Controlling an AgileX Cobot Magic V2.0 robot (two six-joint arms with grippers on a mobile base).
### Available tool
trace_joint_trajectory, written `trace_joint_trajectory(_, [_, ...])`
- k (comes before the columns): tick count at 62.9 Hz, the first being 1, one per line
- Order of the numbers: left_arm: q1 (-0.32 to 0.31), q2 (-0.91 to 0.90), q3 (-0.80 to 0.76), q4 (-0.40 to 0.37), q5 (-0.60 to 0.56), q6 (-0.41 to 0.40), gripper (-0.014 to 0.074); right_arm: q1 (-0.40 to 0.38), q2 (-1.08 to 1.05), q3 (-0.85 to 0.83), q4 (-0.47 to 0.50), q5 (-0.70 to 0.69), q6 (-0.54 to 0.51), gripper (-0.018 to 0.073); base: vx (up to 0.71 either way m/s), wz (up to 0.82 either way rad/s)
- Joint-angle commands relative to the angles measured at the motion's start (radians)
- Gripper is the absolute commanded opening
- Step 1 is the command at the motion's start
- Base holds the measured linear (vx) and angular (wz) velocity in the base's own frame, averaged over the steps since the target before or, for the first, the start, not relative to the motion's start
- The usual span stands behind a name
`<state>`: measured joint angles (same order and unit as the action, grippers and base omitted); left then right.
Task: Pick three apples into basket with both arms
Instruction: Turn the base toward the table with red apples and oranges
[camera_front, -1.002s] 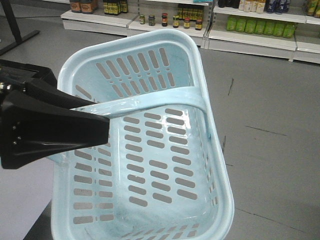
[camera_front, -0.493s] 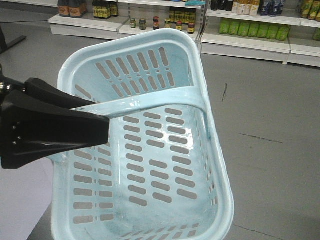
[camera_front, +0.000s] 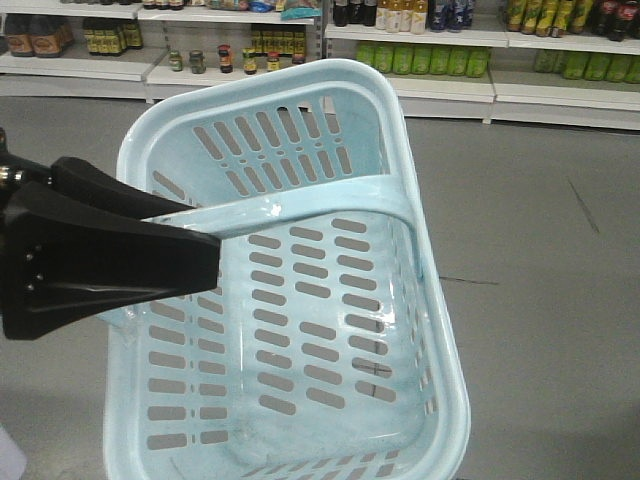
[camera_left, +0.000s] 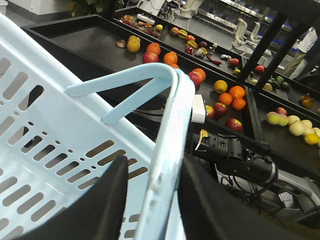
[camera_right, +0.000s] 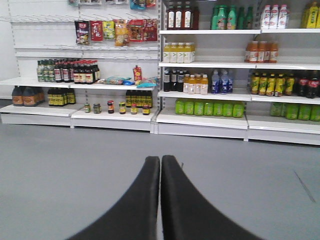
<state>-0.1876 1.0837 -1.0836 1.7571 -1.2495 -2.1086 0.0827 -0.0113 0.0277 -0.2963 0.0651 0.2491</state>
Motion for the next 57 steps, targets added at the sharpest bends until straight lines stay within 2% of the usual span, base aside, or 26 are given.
trace_joint_trajectory(1, [-0.005,-0.018,-0.025,0.019,-0.038,-0.018,-0.0007,-0.005,-0.012,0.013,-0.008,-0.071,-0.003,-0.0005,0.24,-0.33])
trace_joint_trajectory(57, [-0.005,-0.018,-0.025,0.019,-0.037,-0.018,-0.0007,-0.005,-0.012,0.013,-0.008,-0.071,-0.003,-0.0005,0.25,-0.21])
